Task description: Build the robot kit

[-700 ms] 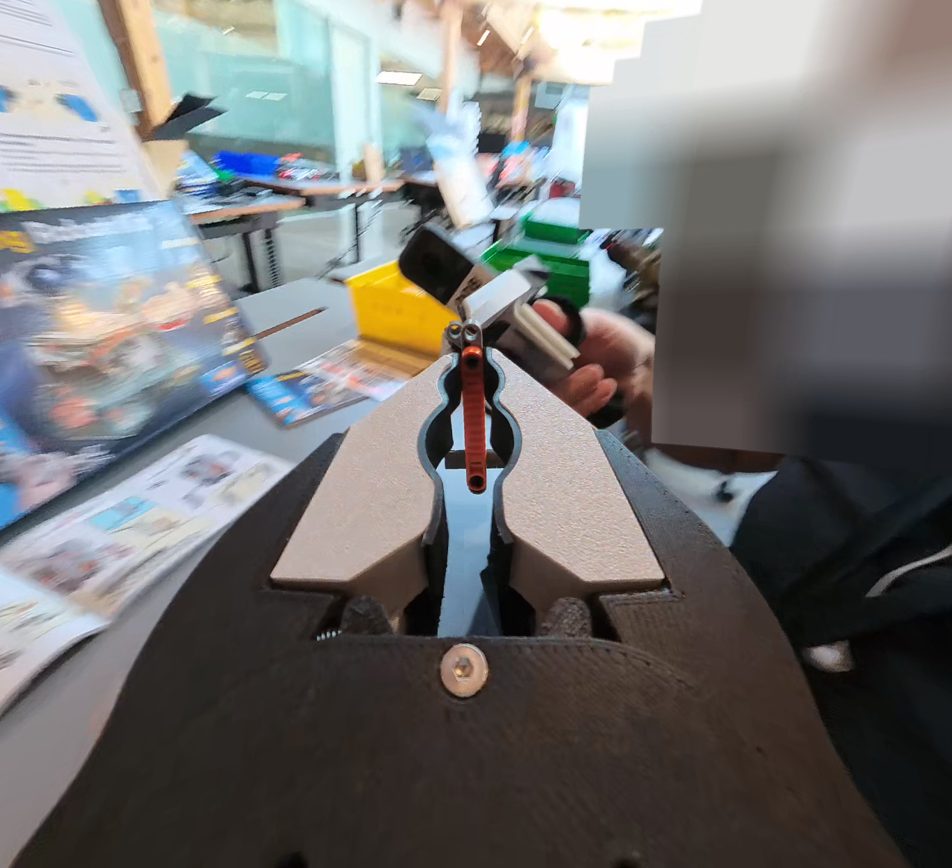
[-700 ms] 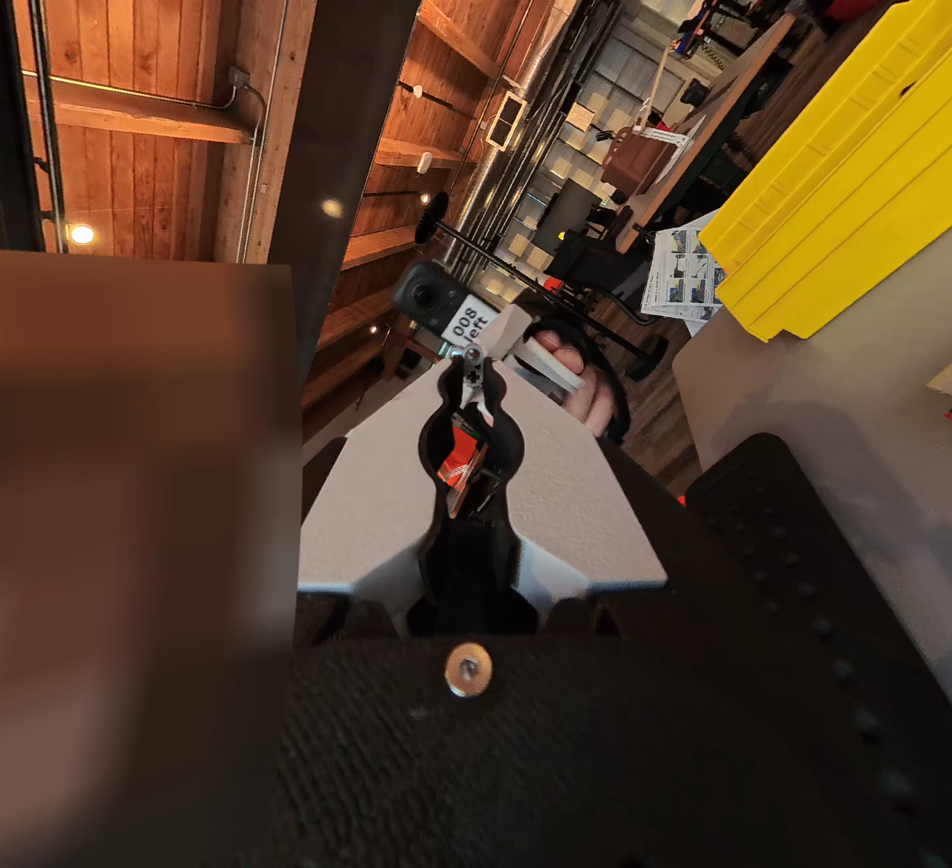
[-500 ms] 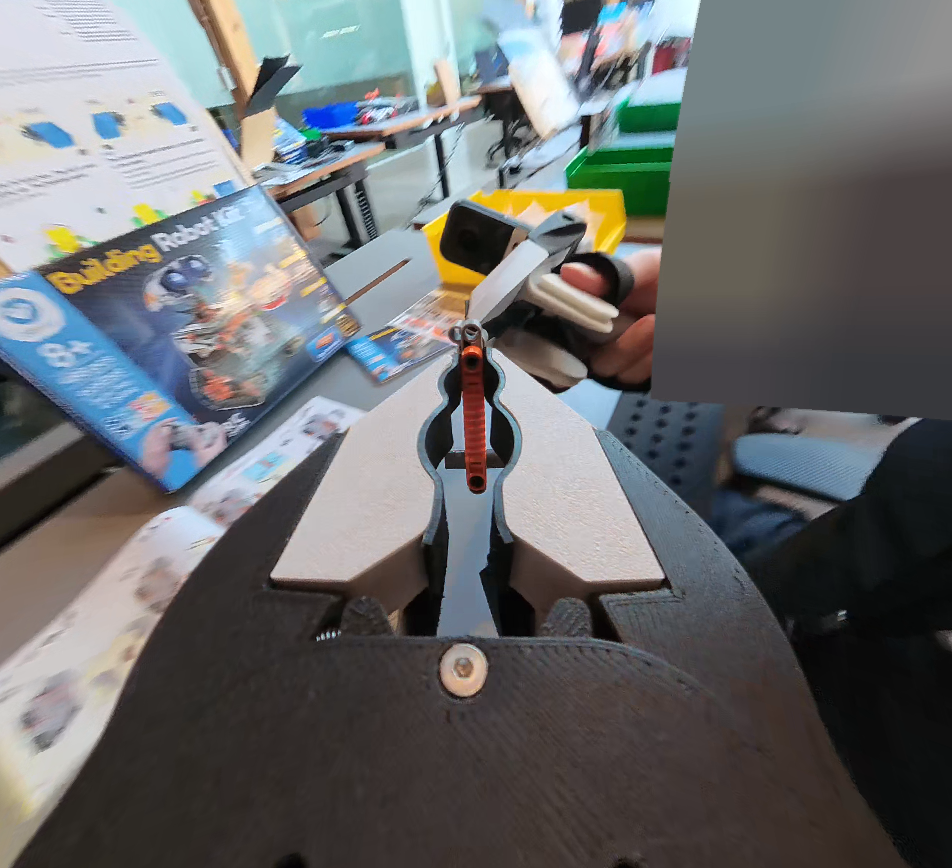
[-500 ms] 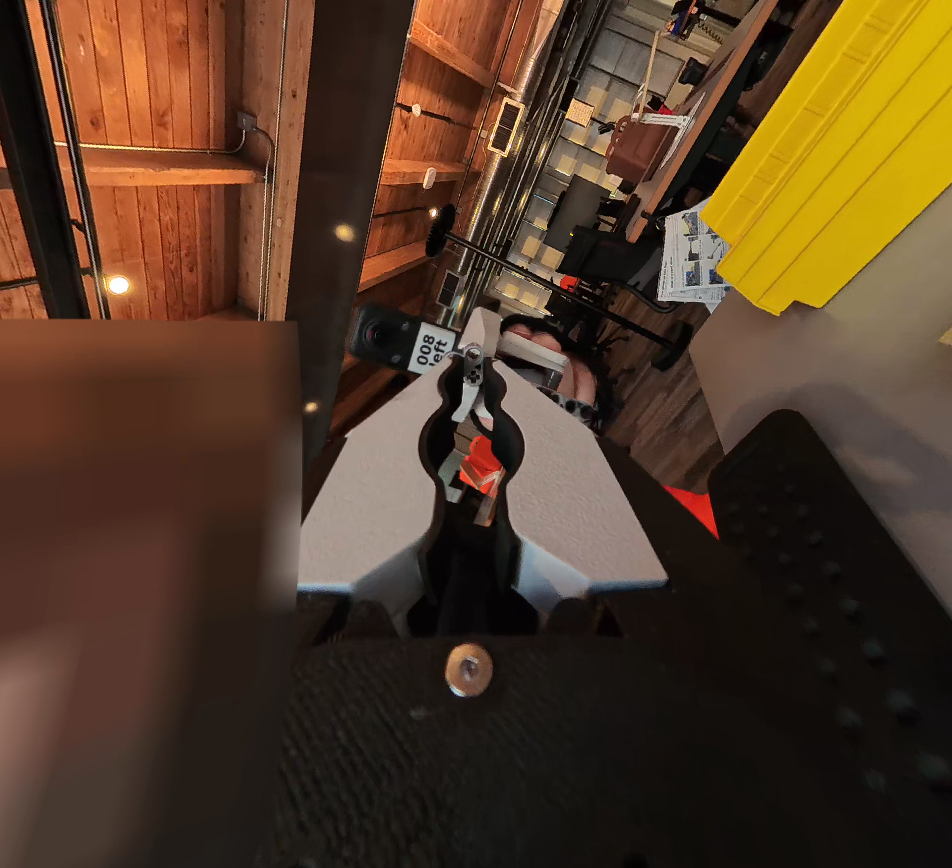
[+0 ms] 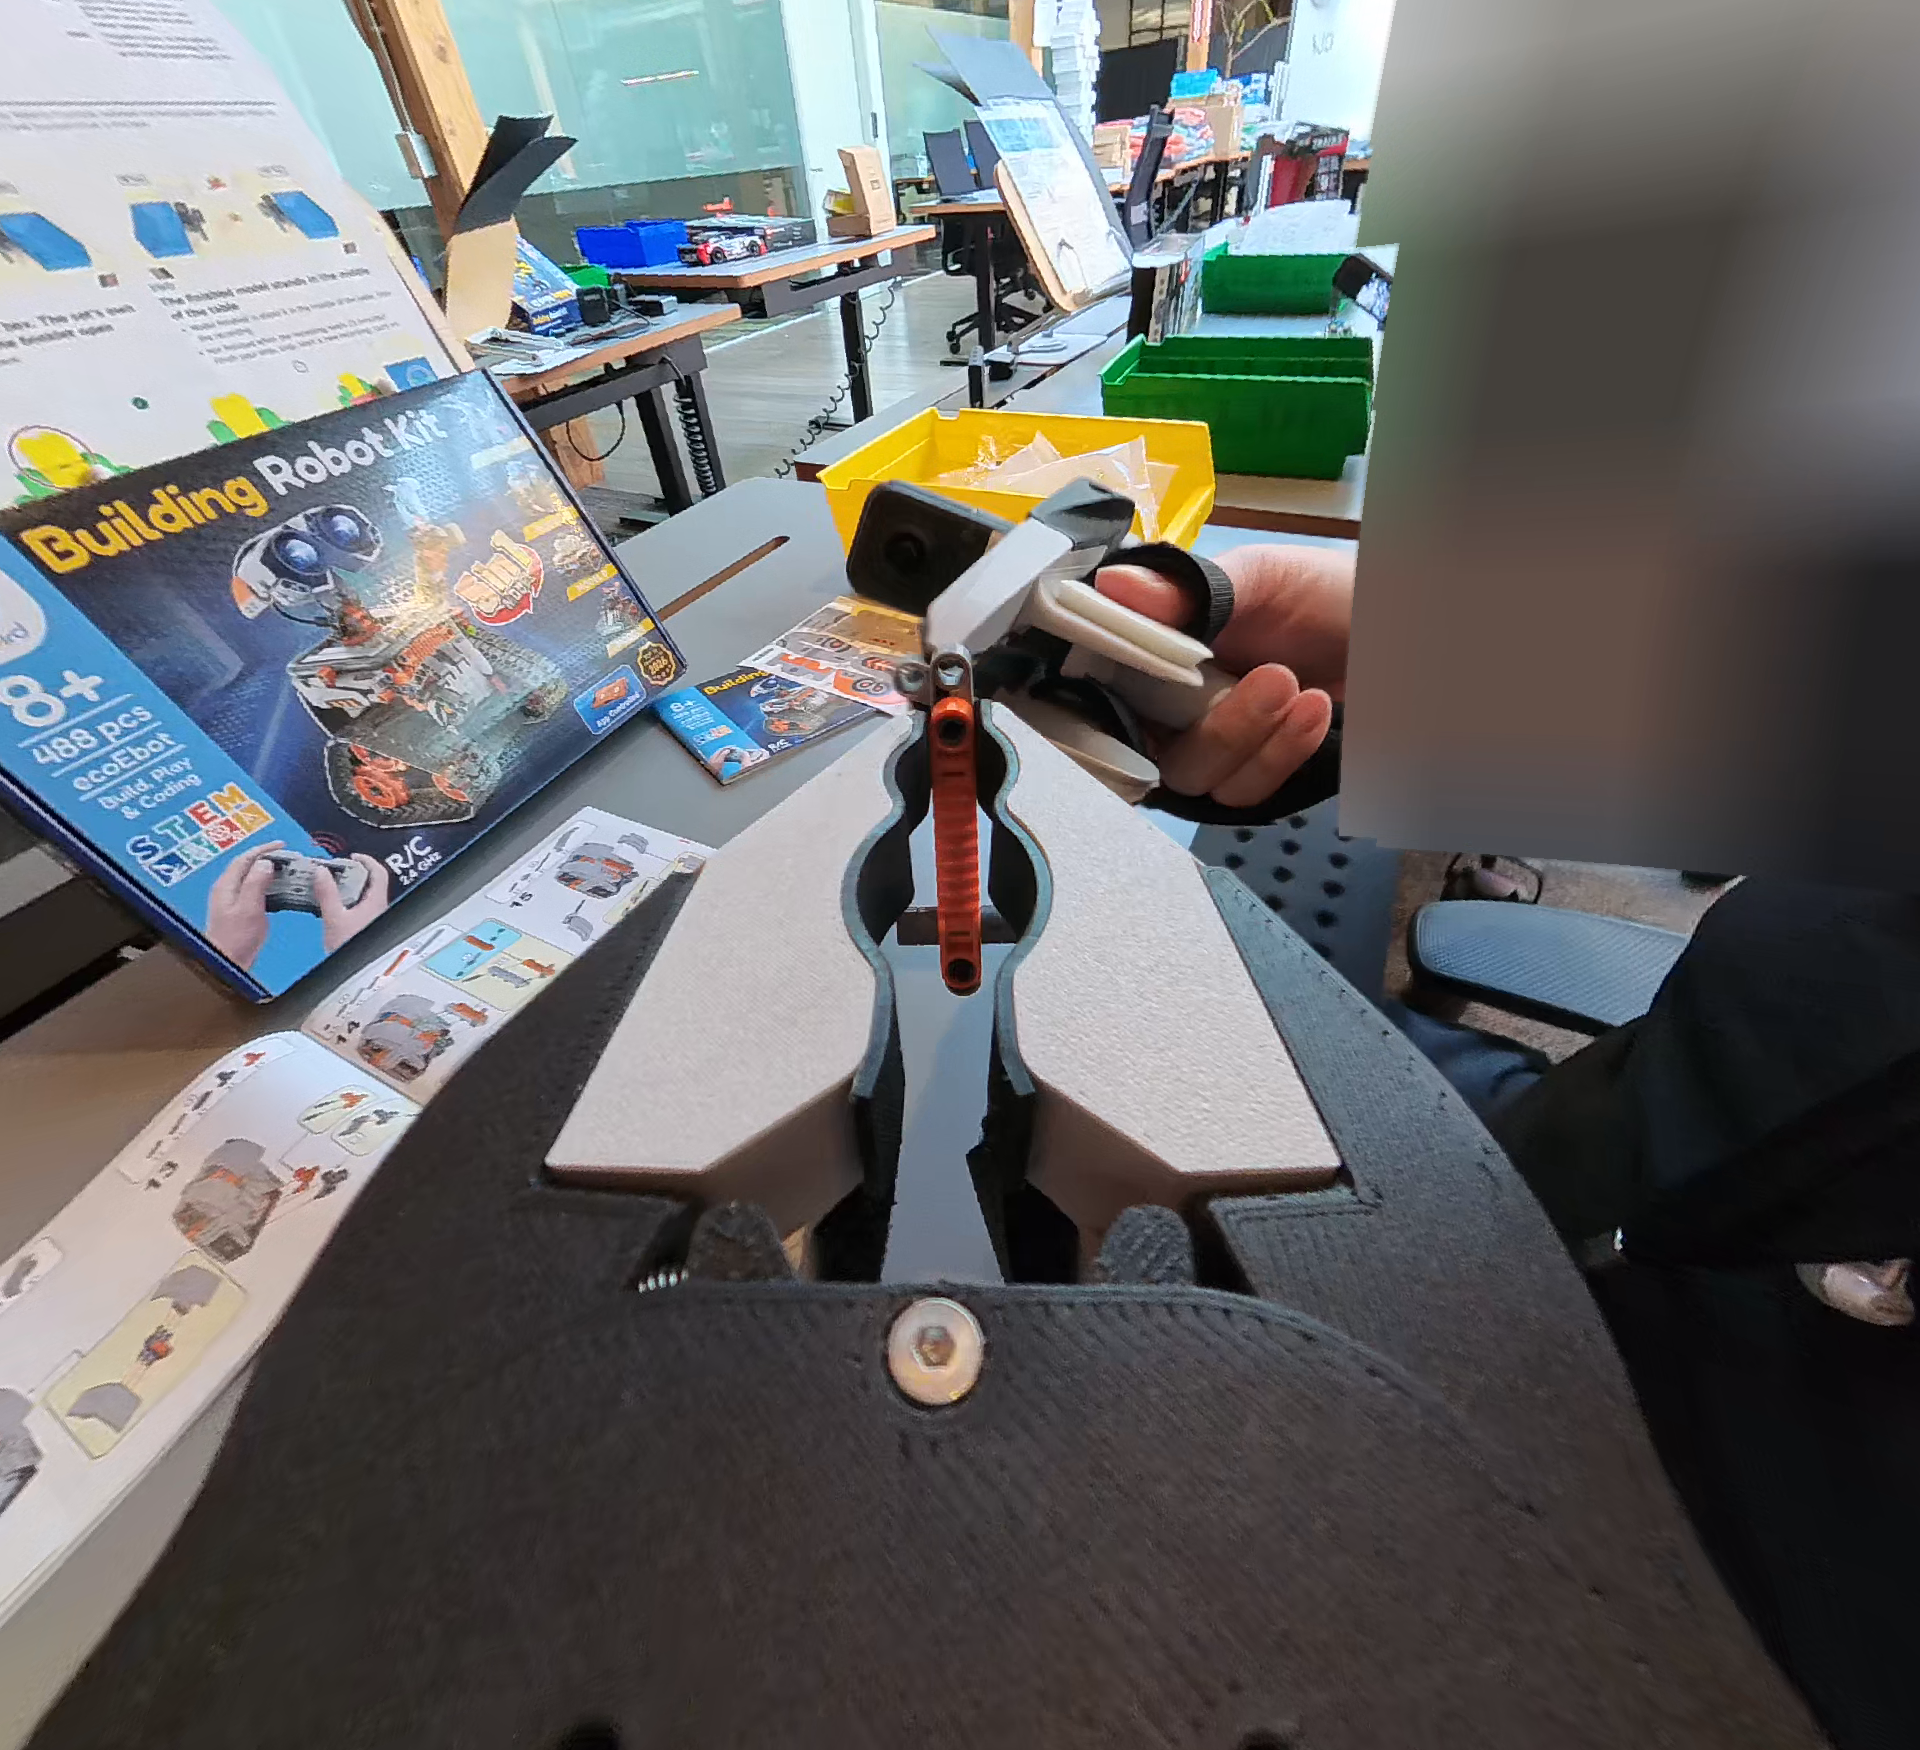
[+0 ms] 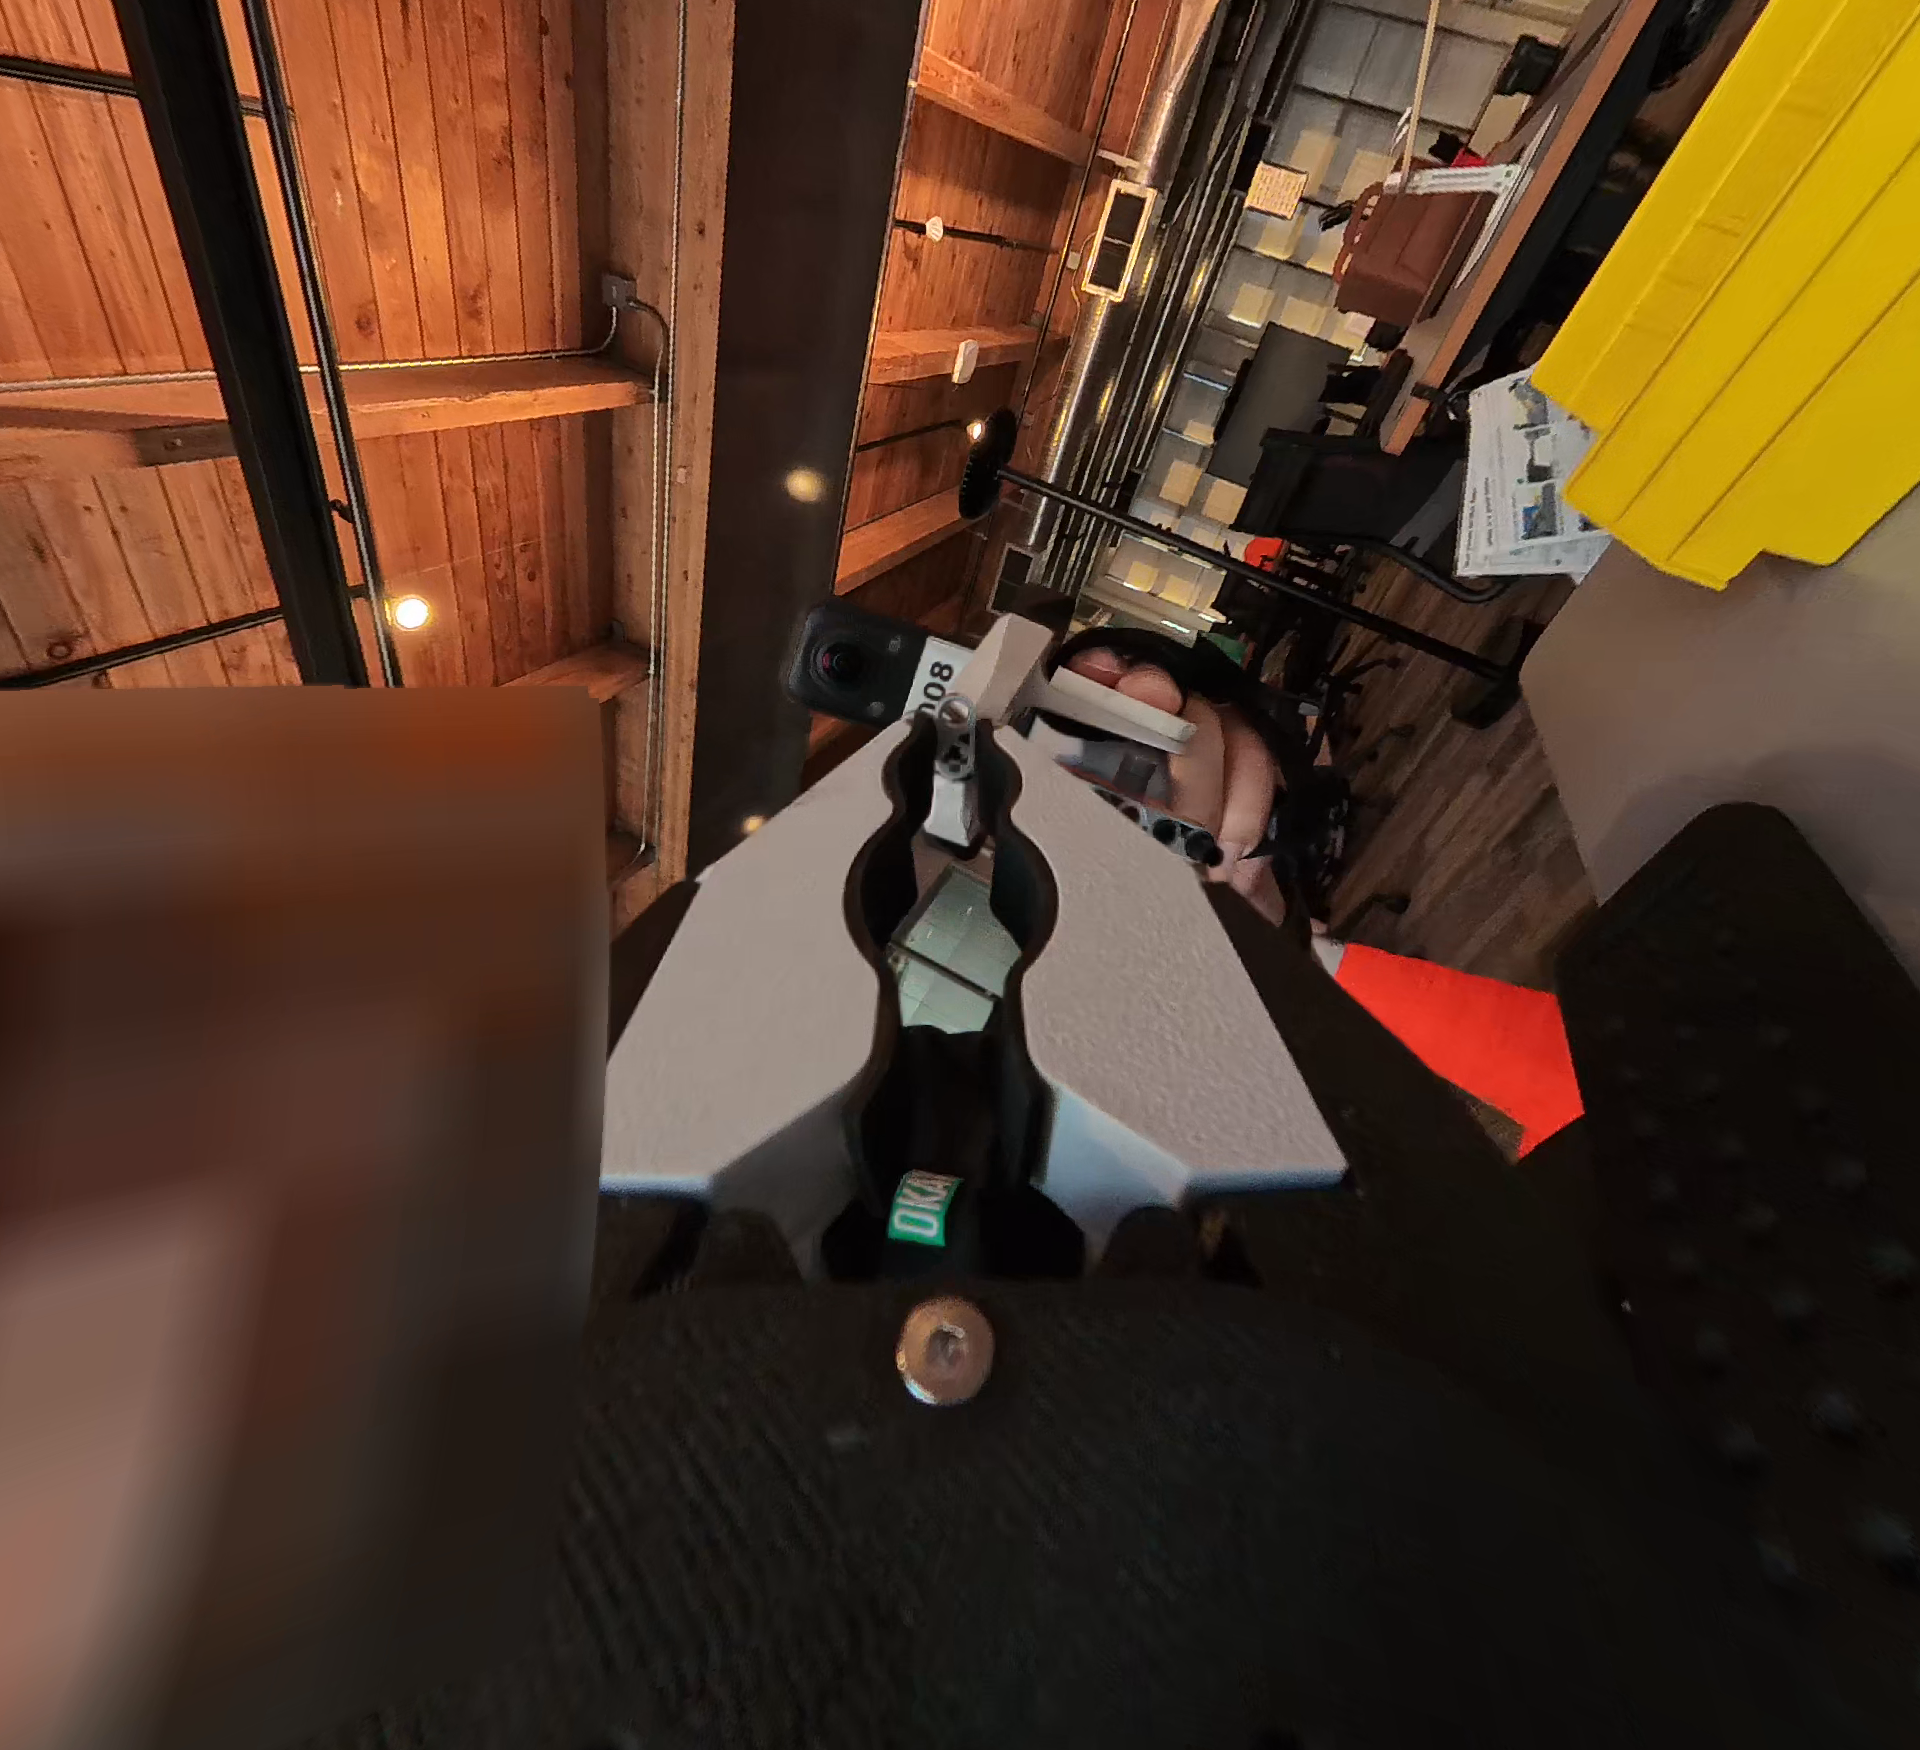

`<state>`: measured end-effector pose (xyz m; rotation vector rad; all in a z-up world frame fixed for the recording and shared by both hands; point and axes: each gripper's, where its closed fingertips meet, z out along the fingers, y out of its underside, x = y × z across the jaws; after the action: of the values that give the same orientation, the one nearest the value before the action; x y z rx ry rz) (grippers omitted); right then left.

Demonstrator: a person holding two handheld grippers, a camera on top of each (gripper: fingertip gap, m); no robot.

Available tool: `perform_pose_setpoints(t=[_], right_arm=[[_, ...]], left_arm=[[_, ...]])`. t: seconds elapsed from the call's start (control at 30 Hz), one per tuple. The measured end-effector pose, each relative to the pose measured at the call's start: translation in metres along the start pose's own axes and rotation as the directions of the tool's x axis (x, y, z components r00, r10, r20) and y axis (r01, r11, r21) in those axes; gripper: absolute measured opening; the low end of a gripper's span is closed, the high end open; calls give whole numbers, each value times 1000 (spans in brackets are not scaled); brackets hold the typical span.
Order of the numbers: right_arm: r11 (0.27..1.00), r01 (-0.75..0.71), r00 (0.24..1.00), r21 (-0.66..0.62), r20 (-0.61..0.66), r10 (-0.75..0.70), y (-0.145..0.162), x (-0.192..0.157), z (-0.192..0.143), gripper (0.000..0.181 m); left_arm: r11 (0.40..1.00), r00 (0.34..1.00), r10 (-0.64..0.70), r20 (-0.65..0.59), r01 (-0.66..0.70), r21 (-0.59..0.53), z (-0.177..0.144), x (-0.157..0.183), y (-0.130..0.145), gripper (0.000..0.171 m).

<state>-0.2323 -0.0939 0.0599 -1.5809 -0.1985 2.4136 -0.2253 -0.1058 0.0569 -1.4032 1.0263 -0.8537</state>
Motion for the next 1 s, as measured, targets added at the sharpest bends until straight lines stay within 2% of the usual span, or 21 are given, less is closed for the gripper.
perform_pose_setpoints(t=[0.2,0.6,0.83,1.0], right_arm=[[999,-39,999,-2,-3,39,0,7,-1,4],[989,-148,988,-16,29,149,2,11,-1,4],[972,-234,964,-23,127,235,5,7,3,4],[987,-159,982,4,106,158,3,12,1,3]], left_arm=[[999,1000,-5,-2,5,-49,0,0,8,5],[999,1000,-15,-11,14,-47,-1,0,10,5],[996,995,-82,-51,80,-31,-3,2,7,5],[990,991,-130,-31,128,-63,-3,-1,13,5]])
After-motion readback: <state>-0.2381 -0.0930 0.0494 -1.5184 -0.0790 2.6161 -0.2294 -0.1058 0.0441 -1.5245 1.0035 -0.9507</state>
